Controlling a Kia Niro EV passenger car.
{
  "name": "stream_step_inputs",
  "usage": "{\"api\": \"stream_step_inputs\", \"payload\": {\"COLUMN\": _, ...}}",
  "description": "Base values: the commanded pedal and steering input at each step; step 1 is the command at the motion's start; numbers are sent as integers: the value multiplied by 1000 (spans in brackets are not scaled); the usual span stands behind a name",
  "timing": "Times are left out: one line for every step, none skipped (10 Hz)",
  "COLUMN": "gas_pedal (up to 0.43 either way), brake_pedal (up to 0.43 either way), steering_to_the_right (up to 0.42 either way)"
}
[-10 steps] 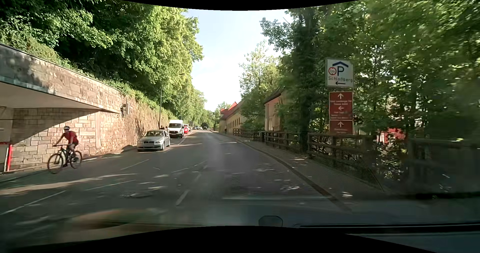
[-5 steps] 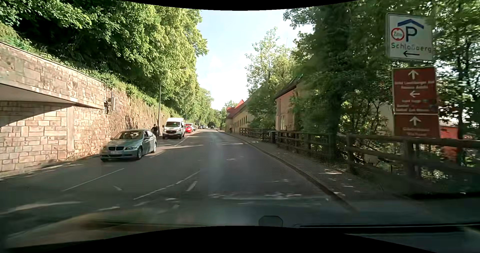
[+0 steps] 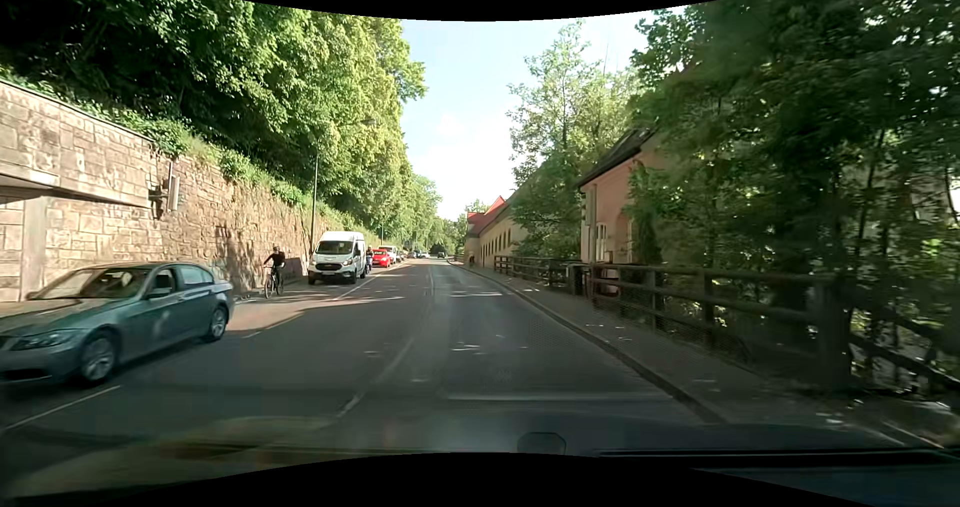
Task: Follow the waypoints while adhering to traffic rules and regulations
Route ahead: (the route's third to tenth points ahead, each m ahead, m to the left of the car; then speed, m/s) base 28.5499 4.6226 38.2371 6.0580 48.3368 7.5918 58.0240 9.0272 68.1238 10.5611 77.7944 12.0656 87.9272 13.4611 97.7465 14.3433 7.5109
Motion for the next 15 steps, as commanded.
{"api": "stream_step_inputs", "payload": {"gas_pedal": 287, "brake_pedal": 6, "steering_to_the_right": -40}}
{"api": "stream_step_inputs", "payload": {"gas_pedal": 299, "brake_pedal": 6, "steering_to_the_right": -40}}
{"api": "stream_step_inputs", "payload": {"gas_pedal": 299, "brake_pedal": 6, "steering_to_the_right": -39}}
{"api": "stream_step_inputs", "payload": {"gas_pedal": 299, "brake_pedal": 6, "steering_to_the_right": -38}}
{"api": "stream_step_inputs", "payload": {"gas_pedal": 299, "brake_pedal": 6, "steering_to_the_right": -38}}
{"api": "stream_step_inputs", "payload": {"gas_pedal": 299, "brake_pedal": 6, "steering_to_the_right": -36}}
{"api": "stream_step_inputs", "payload": {"gas_pedal": 299, "brake_pedal": 6, "steering_to_the_right": -36}}
{"api": "stream_step_inputs", "payload": {"gas_pedal": 299, "brake_pedal": 6, "steering_to_the_right": -36}}
{"api": "stream_step_inputs", "payload": {"gas_pedal": 299, "brake_pedal": 6, "steering_to_the_right": -36}}
{"api": "stream_step_inputs", "payload": {"gas_pedal": 299, "brake_pedal": 6, "steering_to_the_right": -36}}
{"api": "stream_step_inputs", "payload": {"gas_pedal": 299, "brake_pedal": 6, "steering_to_the_right": -36}}
{"api": "stream_step_inputs", "payload": {"gas_pedal": 299, "brake_pedal": 6, "steering_to_the_right": -37}}
{"api": "stream_step_inputs", "payload": {"gas_pedal": 299, "brake_pedal": 6, "steering_to_the_right": -38}}
{"api": "stream_step_inputs", "payload": {"gas_pedal": 299, "brake_pedal": 6, "steering_to_the_right": -35}}
{"api": "stream_step_inputs", "payload": {"gas_pedal": 299, "brake_pedal": 6, "steering_to_the_right": -34}}
